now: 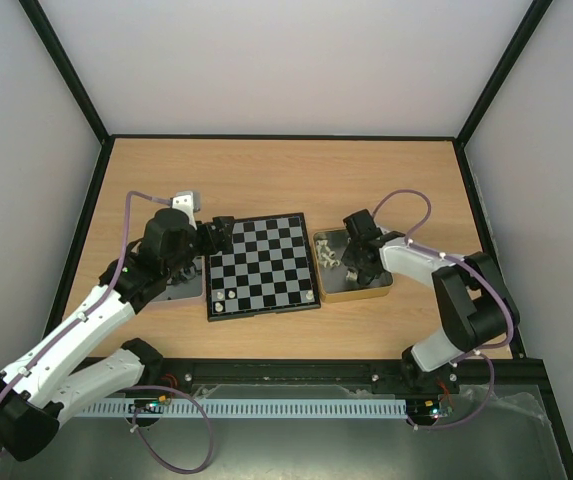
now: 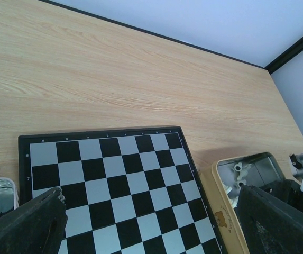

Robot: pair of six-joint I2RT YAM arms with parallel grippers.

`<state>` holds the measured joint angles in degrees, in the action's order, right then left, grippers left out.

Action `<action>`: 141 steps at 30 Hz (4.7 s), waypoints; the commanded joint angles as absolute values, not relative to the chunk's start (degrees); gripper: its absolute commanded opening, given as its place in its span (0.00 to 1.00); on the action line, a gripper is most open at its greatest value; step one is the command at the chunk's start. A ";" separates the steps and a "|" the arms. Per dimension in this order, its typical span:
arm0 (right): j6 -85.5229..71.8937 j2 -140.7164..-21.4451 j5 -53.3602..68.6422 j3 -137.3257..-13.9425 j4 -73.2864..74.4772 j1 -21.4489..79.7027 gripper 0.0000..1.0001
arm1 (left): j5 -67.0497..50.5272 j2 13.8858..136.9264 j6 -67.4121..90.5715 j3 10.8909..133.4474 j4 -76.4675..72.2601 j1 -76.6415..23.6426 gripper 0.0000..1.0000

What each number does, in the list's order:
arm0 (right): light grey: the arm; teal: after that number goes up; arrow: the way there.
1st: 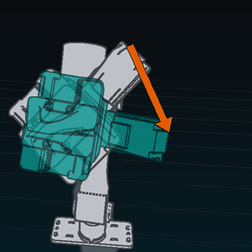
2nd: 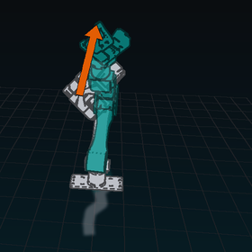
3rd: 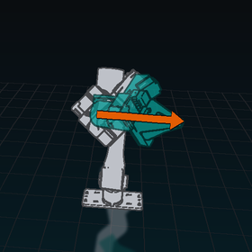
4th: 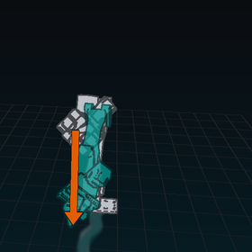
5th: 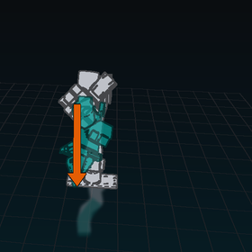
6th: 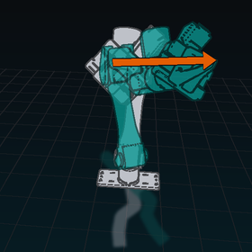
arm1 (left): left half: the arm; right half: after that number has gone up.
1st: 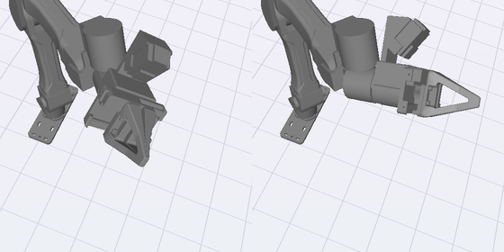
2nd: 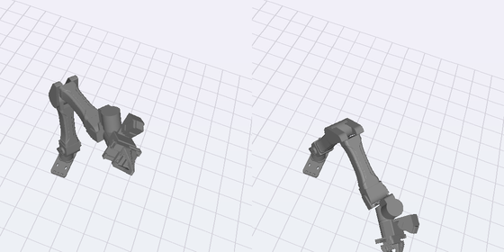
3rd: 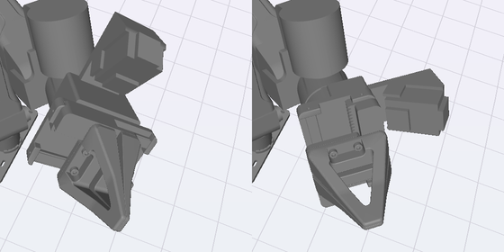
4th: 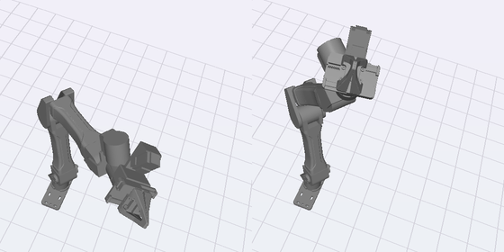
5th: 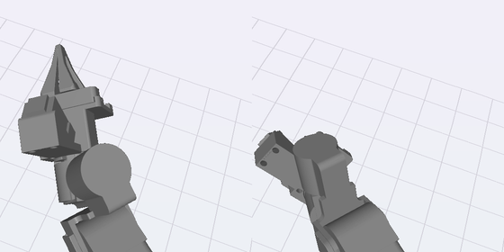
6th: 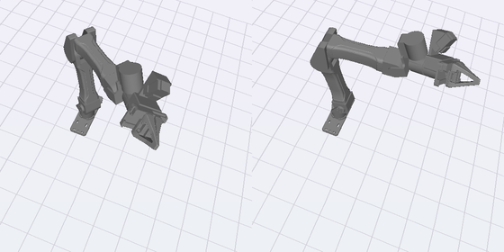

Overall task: Set up the chess pieces on the board
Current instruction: Pick up the chess piece from the storage box, then place the chess piece on the chessboard.

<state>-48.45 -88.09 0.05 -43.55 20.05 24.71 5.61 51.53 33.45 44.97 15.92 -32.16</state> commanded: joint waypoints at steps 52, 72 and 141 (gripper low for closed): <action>-29.51 -58.83 34.45 -48.68 -2.06 31.21 0.12 | -37.44 55.33 41.62 53.06 -0.09 -31.72 0.99; -15.04 -59.55 58.87 -53.30 -0.73 33.05 0.11 | -49.81 66.34 64.26 55.86 -12.17 -35.72 0.57; -41.70 -48.49 -10.21 -44.03 8.87 33.31 0.72 | 4.47 97.54 26.76 58.95 5.03 -58.10 0.02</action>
